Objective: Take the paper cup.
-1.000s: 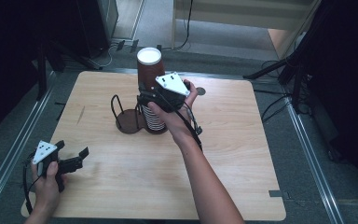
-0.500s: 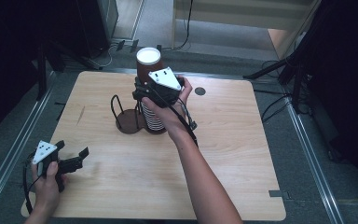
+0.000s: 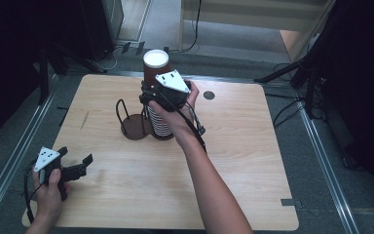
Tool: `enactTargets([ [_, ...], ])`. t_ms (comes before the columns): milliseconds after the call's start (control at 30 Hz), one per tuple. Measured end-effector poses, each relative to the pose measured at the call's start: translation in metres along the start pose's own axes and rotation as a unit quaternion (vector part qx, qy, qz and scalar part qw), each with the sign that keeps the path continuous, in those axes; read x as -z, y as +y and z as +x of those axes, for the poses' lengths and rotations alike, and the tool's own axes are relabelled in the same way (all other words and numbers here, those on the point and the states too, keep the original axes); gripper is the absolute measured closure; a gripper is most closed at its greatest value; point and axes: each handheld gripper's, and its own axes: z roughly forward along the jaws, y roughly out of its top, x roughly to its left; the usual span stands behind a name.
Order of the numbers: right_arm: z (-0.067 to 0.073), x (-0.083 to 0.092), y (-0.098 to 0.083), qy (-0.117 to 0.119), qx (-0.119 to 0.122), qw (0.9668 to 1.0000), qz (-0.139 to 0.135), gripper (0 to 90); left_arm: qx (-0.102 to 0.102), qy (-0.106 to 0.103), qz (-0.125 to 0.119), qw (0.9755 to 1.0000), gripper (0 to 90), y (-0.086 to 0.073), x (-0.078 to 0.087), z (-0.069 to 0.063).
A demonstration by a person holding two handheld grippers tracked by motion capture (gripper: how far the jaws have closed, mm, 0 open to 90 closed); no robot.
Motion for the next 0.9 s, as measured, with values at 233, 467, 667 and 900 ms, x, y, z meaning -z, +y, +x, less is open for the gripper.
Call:
enactTargets([
  [233, -0.001, -0.001, -0.001, 0.001, -0.008, 1.0000, 0.002, 9.8, 0.001, 0.000, 0.000, 1.0000, 0.0, 0.000, 0.000, 0.000],
  [467, -0.002, 0.000, 0.000, 0.006, -0.010, 0.9999, 0.005, 10.3, 0.002, 0.000, 0.001, 1.0000, 0.0, 0.000, 0.000, 0.000],
  [667, -0.002, 0.002, 0.004, 0.006, -0.016, 0.9999, 0.001, 10.9, 0.002, 0.000, -0.001, 1.0000, 0.0, 0.000, 0.000, 0.000],
  [900, -0.001, 0.008, 0.016, 0.007, -0.020, 0.9996, -0.019, 11.4, 0.001, -0.001, -0.001, 1.0000, 0.0, 0.000, 0.000, 0.000],
])
